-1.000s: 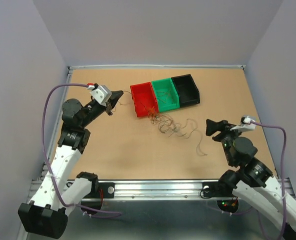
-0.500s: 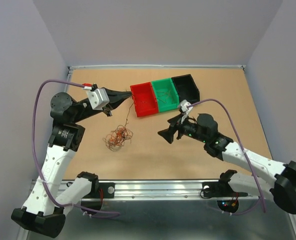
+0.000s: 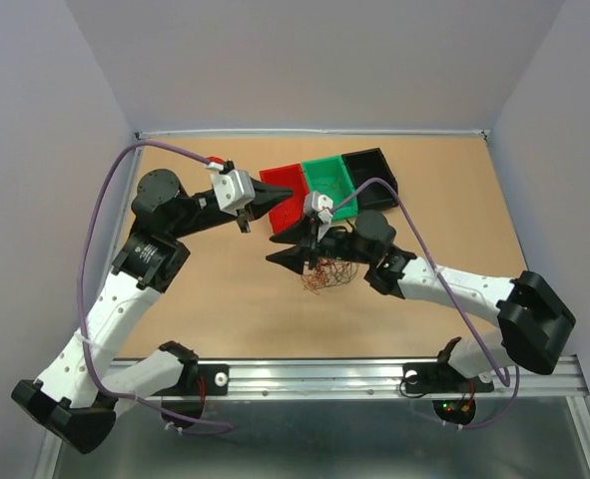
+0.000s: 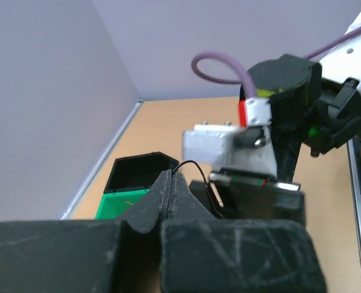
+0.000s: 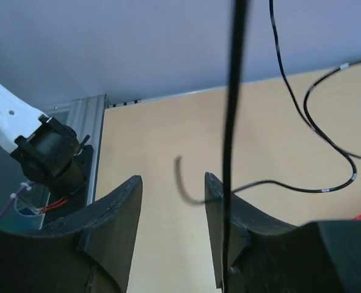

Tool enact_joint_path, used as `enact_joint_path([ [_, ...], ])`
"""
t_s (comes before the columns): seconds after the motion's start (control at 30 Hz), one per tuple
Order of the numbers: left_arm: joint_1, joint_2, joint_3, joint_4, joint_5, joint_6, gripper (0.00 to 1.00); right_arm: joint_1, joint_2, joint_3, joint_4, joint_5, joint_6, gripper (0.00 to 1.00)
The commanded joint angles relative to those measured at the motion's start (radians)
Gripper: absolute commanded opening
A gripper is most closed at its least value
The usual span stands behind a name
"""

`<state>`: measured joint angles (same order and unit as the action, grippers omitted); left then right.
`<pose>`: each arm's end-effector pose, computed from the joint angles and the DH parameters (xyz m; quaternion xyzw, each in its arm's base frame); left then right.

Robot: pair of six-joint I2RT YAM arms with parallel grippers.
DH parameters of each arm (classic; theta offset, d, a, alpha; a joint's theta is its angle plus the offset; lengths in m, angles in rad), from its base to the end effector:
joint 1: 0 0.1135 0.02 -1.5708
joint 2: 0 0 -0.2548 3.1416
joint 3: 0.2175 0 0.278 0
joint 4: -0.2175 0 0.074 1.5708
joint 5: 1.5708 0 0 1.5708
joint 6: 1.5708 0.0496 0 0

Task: Untangle the cables

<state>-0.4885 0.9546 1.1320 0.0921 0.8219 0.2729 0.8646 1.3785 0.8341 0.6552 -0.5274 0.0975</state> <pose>0.1889 -0.1415 0.4571 0.5014 0.3974 -0.3190 0.6992 0.2086 0.2830 0.2873 -0.4210 0.5244 0.4870 0.5573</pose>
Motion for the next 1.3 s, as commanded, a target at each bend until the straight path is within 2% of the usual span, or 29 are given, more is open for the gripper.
enact_joint_path([
  [0.0, -0.033, 0.007, 0.142, 0.012, -0.12, 0.025, 0.0, 0.005, 0.048, 0.02, 0.063, 0.061, -0.016, 0.5],
  [0.07, -0.033, 0.021, 0.198, -0.008, -0.167, 0.031, 0.0, 0.007, 0.051, -0.013, 0.078, 0.09, 0.004, 0.5],
  [0.17, -0.033, 0.074, 0.366, -0.044, -0.286, 0.017, 0.0, 0.008, 0.041, -0.09, 0.109, 0.141, 0.041, 0.48],
  [0.33, -0.032, 0.15, 0.6, -0.13, -0.496, -0.018, 0.0, 0.008, 0.001, -0.257, 0.119, 0.228, 0.08, 0.27],
  [0.43, -0.033, 0.156, 0.638, -0.135, -0.596, -0.04, 0.0, 0.01, -0.064, -0.376, 0.132, 0.311, 0.109, 0.27],
  [0.57, -0.033, 0.144, 0.585, -0.123, -0.595, -0.043, 0.0, 0.008, -0.232, -0.464, 0.055, 0.429, 0.133, 0.3],
  [0.6, -0.033, 0.145, 0.574, -0.124, -0.545, -0.031, 0.0, 0.01, -0.263, -0.47, 0.034, 0.435, 0.13, 0.34],
  [0.63, -0.033, 0.147, 0.557, -0.126, -0.531, -0.032, 0.0, 0.01, -0.292, -0.474, -0.009, 0.435, 0.131, 0.46],
  [0.7, -0.033, 0.162, 0.514, -0.126, -0.489, -0.018, 0.0, 0.008, -0.384, -0.487, -0.043, 0.466, 0.146, 0.59],
  [0.8, -0.033, 0.194, 0.457, -0.1, -0.521, -0.011, 0.0, 0.008, -0.47, -0.498, -0.094, 0.596, 0.183, 0.59],
  [0.93, -0.033, 0.23, 0.379, -0.026, -0.537, -0.018, 0.0, 0.008, -0.55, -0.448, -0.249, 0.859, 0.238, 0.63],
  [1.0, -0.033, 0.26, 0.362, -0.009, -0.526, -0.027, 0.0, 0.008, -0.552, -0.429, -0.249, 0.848, 0.208, 0.7],
  [1.03, -0.033, 0.272, 0.359, -0.009, -0.509, -0.032, 0.0, 0.01, -0.549, -0.412, -0.227, 0.831, 0.17, 0.79],
  [1.1, -0.033, 0.305, 0.35, -0.011, -0.482, -0.046, 0.0, 0.008, -0.538, -0.386, -0.22, 0.758, 0.119, 0.9],
  [1.13, -0.033, 0.315, 0.347, -0.011, -0.477, -0.05, 0.0, 0.01, -0.535, -0.359, -0.2, 0.741, 0.079, 1.0],
  [1.27, -0.035, 0.361, 0.311, -0.006, -0.417, -0.06, 0.0, 0.008, -0.524, -0.276, -0.163, 0.678, -0.048, 1.0],
])
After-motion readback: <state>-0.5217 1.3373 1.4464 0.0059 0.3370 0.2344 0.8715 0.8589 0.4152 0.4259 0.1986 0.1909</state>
